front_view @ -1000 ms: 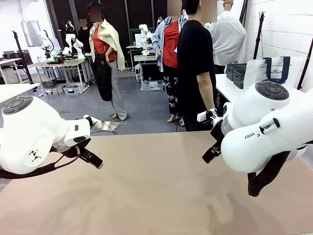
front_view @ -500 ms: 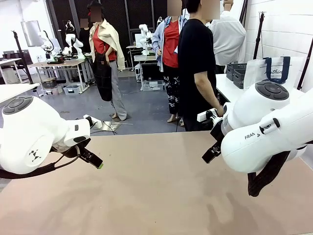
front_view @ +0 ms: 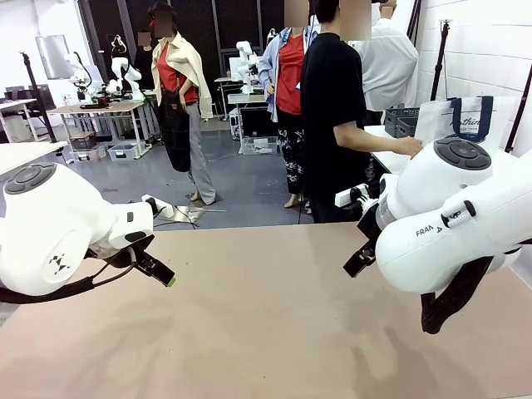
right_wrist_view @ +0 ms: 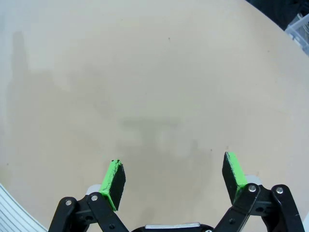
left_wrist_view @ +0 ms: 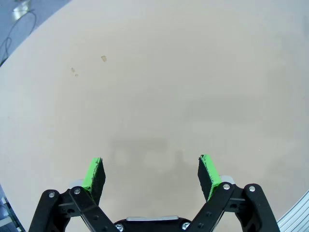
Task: Transfer purchased items from the store into the shopping bag.
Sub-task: Open the Reusable shopping bag in the center of the table.
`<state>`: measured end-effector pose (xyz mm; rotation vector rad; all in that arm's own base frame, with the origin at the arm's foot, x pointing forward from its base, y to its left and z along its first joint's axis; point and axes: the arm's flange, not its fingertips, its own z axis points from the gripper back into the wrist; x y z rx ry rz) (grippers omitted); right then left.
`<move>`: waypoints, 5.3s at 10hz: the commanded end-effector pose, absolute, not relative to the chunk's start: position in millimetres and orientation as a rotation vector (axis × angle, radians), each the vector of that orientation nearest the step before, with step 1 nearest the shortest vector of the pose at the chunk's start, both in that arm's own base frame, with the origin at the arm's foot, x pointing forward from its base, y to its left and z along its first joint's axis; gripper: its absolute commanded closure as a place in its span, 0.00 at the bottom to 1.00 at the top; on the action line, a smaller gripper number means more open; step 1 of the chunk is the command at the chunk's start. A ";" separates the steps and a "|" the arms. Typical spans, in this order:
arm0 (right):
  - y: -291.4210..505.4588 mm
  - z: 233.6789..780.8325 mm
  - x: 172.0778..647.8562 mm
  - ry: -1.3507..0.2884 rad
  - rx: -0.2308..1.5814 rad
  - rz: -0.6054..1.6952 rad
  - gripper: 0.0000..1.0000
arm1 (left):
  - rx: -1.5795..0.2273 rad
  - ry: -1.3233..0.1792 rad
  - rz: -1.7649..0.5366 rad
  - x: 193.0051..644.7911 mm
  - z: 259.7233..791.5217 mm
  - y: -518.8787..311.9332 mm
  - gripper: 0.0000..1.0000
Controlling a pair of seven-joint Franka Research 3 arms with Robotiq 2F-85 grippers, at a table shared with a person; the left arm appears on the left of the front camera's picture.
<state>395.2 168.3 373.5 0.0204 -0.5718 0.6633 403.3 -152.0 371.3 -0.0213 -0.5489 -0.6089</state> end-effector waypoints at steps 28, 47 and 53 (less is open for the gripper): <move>168.2 373.5 395.2 -0.572 0.021 0.663 0.00 | -0.021 -0.549 -0.607 403.6 371.3 -151.0 0.00; 182.1 411.5 399.5 -0.457 0.117 0.684 0.00 | -0.116 -0.501 -0.568 403.8 409.8 -169.1 0.00; 197.6 520.0 460.3 -0.356 0.116 0.601 0.00 | -0.172 -0.485 -0.485 439.7 494.1 -211.9 0.00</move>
